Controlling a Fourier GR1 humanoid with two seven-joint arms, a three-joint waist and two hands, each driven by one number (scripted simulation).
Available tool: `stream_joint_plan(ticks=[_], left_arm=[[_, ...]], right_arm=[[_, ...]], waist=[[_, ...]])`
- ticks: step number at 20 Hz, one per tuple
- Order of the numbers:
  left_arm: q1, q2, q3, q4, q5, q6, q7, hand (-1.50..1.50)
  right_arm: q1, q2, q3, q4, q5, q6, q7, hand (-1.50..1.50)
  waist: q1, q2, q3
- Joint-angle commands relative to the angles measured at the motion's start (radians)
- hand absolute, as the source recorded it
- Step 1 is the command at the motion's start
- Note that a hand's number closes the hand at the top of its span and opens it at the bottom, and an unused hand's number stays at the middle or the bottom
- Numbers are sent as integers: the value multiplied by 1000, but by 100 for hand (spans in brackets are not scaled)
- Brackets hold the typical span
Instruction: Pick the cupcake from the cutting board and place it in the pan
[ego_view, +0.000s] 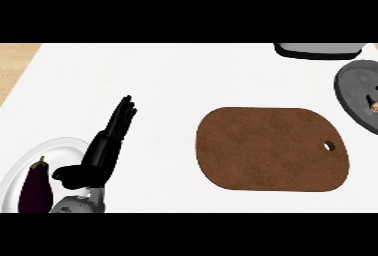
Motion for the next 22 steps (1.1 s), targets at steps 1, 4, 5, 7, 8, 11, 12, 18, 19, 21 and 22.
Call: stream_joint_plan(ticks=[1, 4, 5, 7, 8, 11, 12, 18, 19, 21, 22], left_arm=[[29, 19, 16, 16, -6, -6, -23, 0], [-2, -5, 8, -10, -17, 27, 38, 0], [7, 4, 24, 23, -9, 7, -15, 0], [9, 12, 39, 2, 18, -9, 11, 0], [52, -28, -5, 24, -21, 19, -43, 0], [53, 3, 30, 24, 0, -10, -46, 0], [25, -28, -4, -20, -41, 47, 27, 0], [-19, -22, 39, 29, -39, 21, 19, 0], [70, -11, 18, -60, -39, 15, 21, 0], [15, -8, 60, 36, -11, -29, -23, 0], [31, -39, 27, 45, -52, 7, -42, 0]], right_arm=[[23, -59, -87, 7, -84, 131, -45, -150], [50, -102, -129, 15, -128, 253, -61, -150], [124, -99, -144, 15, -146, 323, -135, -150], [138, -97, -159, 17, -166, 421, -139, -150], [131, -111, -148, 10, -160, 473, -115, -150], [239, -58, -161, 8, -173, 513, -258, -150], [272, -94, -157, 10, -171, 595, -270, -150], [290, -110, -132, -15, -143, 604, -301, -150], [333, -66, -134, -34, -151, 579, -350, -150], [320, -73, -126, -38, -142, 561, -334, -150], [343, -103, -133, -27, -146, 587, -347, -150]], waist=[[-16, -7, -2], [-24, -10, -2], [-39, -12, -2], [-37, -15, -3], [-39, -18, -5], [-40, -18, -4], [-43, -19, -3], [-41, -19, -5], [-44, -23, -6], [-45, -22, -6], [-45, -22, -6]])
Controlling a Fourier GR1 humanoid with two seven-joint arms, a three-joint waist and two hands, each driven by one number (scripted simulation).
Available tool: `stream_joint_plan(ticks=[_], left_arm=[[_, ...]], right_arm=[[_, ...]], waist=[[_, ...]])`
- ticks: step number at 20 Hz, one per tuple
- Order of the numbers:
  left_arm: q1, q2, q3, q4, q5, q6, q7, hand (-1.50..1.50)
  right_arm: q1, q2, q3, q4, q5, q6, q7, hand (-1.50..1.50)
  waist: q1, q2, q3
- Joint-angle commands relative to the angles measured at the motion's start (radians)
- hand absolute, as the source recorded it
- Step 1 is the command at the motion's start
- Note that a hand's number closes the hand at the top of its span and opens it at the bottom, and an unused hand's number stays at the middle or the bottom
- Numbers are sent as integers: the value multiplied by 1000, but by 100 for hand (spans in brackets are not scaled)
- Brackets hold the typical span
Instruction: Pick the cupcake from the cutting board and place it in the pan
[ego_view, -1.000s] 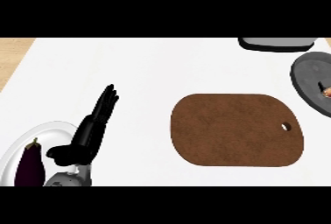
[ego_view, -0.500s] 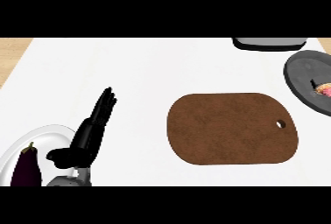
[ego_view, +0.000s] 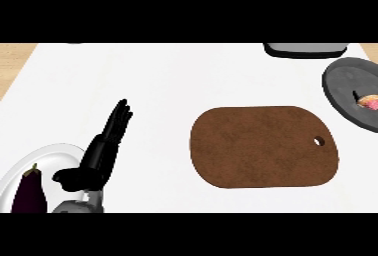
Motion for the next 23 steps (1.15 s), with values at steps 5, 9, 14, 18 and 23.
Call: stream_joint_plan(ticks=[5, 9, 14, 18, 23], left_arm=[[3, -33, 1, 13, -30, 0, -7, 0], [-13, -15, 48, 34, -9, -32, -14, 0], [29, -8, 59, 9, 4, -58, -33, 0], [8, -46, 2, -107, -54, 1, 121, 0], [26, -25, 54, 14, -34, -54, -12, 0]], right_arm=[[70, 12, 22, -59, 3, 11, -10, -150], [83, 42, 39, -107, 8, -37, 17, -150], [139, 31, 34, -103, 10, -52, -25, -150], [121, 36, 36, -112, 9, -71, 4, -150], [133, 32, 53, -137, 40, -146, -37, -150]], waist=[[-9, -4, -2], [-11, -5, -2], [-11, -5, -2], [-10, -6, -2], [-11, -5, -2]])
